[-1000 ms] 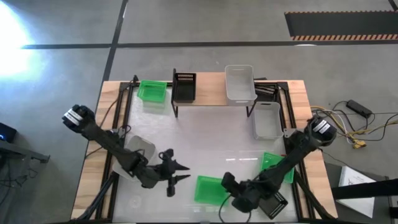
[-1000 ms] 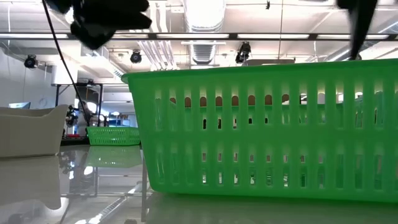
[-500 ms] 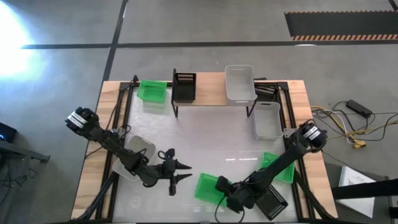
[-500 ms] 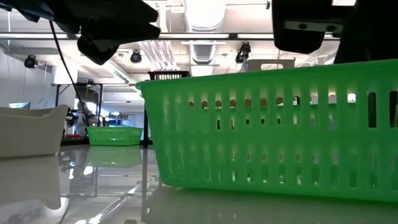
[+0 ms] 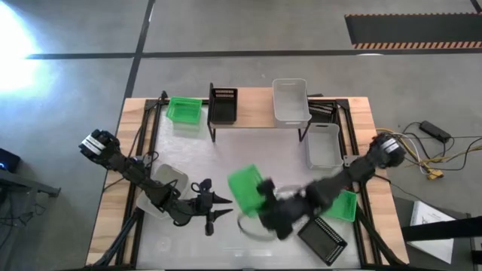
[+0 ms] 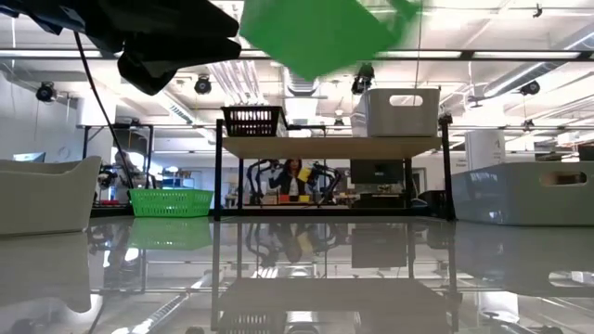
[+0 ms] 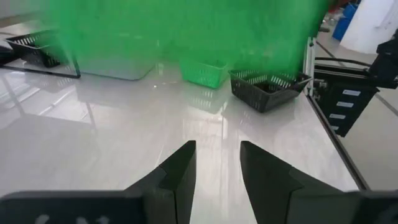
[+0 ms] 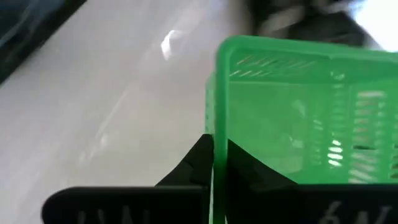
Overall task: Stack baskets on shelf by color
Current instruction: Put the bottom left green bin on the shelf
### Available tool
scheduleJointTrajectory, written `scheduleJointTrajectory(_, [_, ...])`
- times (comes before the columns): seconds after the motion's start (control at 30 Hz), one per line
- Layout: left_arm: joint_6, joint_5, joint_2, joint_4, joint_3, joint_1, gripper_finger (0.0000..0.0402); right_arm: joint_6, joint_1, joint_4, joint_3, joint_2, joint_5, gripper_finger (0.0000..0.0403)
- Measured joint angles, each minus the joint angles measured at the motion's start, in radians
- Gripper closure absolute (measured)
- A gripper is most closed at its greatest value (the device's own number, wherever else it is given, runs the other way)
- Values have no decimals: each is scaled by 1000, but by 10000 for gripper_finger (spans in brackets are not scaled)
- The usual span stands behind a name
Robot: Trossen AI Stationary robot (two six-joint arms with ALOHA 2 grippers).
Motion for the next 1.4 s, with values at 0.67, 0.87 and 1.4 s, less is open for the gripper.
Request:
scheduleJointTrajectory(0.67, [-8, -2, 0, 0, -19, 0, 292, -72, -872, -268, 350, 122, -370, 394])
scheduleJointTrajectory(0.87, [-9, -2, 0, 1, -19, 0, 292, -102, -886, -388, 428, 217, -366, 394])
scheduleJointTrajectory(1.4, [-10, -2, 0, 1, -19, 0, 292, -188, -873, -500, 474, 250, -337, 324])
